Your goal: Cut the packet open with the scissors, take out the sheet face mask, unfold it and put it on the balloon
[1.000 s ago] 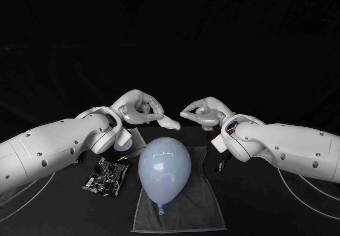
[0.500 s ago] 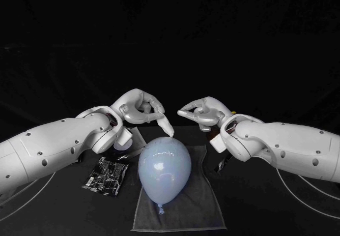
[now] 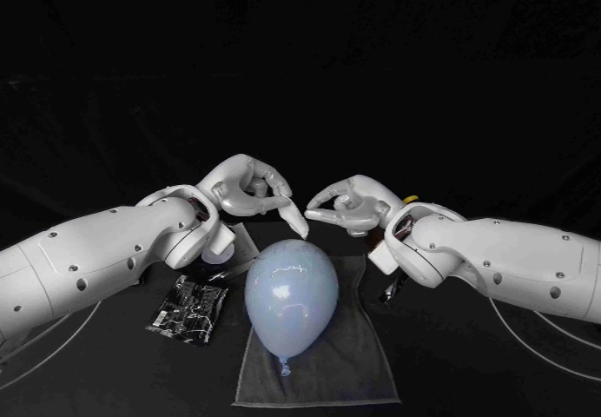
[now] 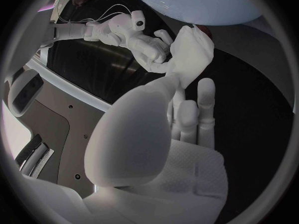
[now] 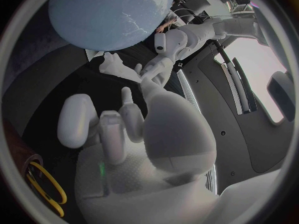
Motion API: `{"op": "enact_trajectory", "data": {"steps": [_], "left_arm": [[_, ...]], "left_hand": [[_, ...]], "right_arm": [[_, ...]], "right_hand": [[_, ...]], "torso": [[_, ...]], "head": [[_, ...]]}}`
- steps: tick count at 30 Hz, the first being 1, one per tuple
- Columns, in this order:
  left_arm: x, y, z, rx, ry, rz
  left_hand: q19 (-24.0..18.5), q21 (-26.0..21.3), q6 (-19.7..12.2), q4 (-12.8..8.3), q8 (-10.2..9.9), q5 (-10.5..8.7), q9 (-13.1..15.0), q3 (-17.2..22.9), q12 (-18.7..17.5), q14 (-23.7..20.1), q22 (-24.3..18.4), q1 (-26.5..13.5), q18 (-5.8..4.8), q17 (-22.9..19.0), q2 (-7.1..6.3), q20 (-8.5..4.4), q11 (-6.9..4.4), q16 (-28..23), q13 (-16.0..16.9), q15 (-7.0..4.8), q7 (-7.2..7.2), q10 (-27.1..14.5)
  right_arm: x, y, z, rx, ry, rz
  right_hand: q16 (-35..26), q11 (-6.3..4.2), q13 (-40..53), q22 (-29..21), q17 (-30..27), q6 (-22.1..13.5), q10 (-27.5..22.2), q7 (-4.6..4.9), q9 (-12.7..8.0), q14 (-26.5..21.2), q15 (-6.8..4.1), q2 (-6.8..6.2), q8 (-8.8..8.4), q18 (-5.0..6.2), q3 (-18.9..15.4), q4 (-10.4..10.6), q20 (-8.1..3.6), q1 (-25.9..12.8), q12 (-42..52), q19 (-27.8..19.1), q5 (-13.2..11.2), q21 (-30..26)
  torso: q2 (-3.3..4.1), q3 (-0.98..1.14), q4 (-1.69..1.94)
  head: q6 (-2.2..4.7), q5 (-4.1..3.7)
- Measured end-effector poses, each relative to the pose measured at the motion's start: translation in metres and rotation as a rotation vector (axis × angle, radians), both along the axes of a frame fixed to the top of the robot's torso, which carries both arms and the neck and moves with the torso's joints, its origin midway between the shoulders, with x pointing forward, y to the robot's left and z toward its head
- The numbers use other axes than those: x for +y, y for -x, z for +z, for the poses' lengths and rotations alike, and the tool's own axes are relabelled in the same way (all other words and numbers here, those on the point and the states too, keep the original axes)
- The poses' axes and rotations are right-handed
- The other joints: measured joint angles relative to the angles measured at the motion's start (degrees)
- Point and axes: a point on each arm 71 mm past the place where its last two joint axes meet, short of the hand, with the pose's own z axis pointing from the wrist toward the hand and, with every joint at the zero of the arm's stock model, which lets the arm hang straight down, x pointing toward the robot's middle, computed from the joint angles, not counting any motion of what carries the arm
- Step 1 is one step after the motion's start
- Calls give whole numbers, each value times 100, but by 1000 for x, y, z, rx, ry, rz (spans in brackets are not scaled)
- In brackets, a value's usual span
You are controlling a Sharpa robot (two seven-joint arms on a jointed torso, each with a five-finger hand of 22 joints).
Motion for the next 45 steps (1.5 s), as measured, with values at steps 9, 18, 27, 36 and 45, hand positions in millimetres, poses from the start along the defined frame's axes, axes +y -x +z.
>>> {"op": "enact_trajectory", "data": {"steps": [9, 18, 27, 36, 45], "left_arm": [[1, -2, 0, 6, 13, 24], [2, -3, 0, 12, 18, 33], [3, -3, 0, 15, 20, 35], [2, -2, 0, 17, 21, 32], [1, -1, 1, 18, 21, 29]], "left_hand": [[-21, 24, -22, -94, 26, -16, 41, 188, 0, 20, 29, -132, -1, 15, -45, 21, 10, 0, -6, 20, 19, -10], [-21, 24, -22, -94, 26, -16, 41, 188, -1, 20, 28, -139, -1, 15, -53, 21, 10, 0, -6, 20, 19, -10], [-21, 24, -22, -94, 26, 6, 40, 188, -1, 20, 27, -147, -1, 14, -61, 21, 10, 0, -6, 20, 19, -11], [-20, 48, -31, -182, 81, 6, 78, 324, -1, 19, 47, -246, -2, 12, -97, 21, 10, 0, -5, 21, 10, -11], [-20, 47, -31, -183, 81, 5, 78, 325, -1, 19, 47, -261, -2, 9, -97, 21, 11, 0, -5, 21, 10, -11]], "right_arm": [[8, 7, -2, -70, 107, 44], [12, 7, -7, -104, 163, 42], [11, 5, -7, -127, 182, 17], [13, 2, -6, -151, 192, -4], [17, 2, -5, -174, 194, -14]], "right_hand": [[2, -52, 2, 3, -4, 245, 51, -79, 20, 0, 0, -2, 113, 0, -135, -3, 7, 46, 50, 7, 0, 68], [5, -93, 6, 4, -3, 277, 52, -108, 21, 23, -23, 14, 135, -1, -153, 4, -1, 106, 54, 15, 0, 86], [1, -93, 6, 3, 1, 277, 51, -108, 21, 23, -23, 83, 135, -1, -153, 4, -16, 174, 54, 29, 0, 99], [-13, -93, 1, -1, 1, 277, 51, -109, 20, 22, -22, 128, 135, -2, -153, 4, -16, 219, 54, 29, 0, 98], [5, -126, 20, 1, -4, 334, 83, -166, 19, 13, -55, 259, 180, -4, -99, -47, -38, 349, 85, 50, 0, 145]], "torso": [[3, -2, -1], [-1, 1, -1], [2, 1, -2], [2, 3, -3], [2, 3, -3]], "head": [[-18, 7], [-43, 24], [-55, 29], [-57, 34], [-46, 35]]}}
